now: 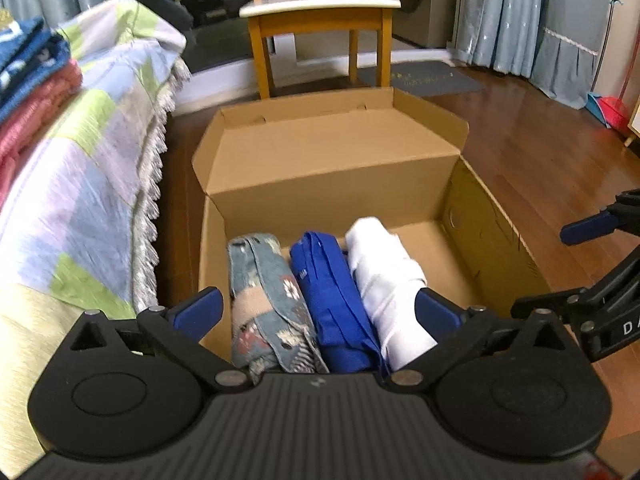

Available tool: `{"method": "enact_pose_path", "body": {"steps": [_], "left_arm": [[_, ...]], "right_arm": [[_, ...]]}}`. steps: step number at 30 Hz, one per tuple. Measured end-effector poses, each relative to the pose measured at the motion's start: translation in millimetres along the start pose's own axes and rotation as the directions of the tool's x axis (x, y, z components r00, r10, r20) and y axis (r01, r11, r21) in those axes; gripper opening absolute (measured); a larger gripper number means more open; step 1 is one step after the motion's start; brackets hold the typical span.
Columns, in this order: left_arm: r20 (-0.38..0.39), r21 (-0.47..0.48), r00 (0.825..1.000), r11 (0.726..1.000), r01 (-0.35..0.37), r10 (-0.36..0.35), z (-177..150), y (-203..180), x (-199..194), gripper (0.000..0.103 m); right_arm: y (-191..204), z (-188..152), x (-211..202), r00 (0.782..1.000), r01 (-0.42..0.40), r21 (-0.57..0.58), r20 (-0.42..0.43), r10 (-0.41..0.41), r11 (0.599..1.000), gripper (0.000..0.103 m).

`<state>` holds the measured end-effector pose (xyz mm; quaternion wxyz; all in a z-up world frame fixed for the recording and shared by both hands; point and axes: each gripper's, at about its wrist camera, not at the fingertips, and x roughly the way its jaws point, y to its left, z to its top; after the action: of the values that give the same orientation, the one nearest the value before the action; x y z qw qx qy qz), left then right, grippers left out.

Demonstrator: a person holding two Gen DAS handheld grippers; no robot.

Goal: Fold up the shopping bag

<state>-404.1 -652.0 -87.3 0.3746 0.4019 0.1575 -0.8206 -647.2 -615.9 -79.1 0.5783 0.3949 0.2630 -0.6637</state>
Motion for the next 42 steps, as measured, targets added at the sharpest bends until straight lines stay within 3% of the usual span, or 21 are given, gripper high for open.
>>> {"method": "enact_pose_path", "body": {"steps": [10, 42], "left_arm": [[-0.053, -0.053, 0.999, 0.999, 0.002, -0.005, -4.0, 7.9, 10.3, 0.102], [0.004, -0.043, 0.998, 0.997, -0.063, 0.063, -2.0, 8.8, 3.4, 0.102]], "right_arm": [[5.5, 0.7, 5.2, 1.000, 0.006, -0.006, -0.022, -0.006, 1.000, 0.102], [10.3, 3.5, 8.8, 0.999, 0.019, -0.015, -0.029, -0.020, 1.000, 0.102]]}}
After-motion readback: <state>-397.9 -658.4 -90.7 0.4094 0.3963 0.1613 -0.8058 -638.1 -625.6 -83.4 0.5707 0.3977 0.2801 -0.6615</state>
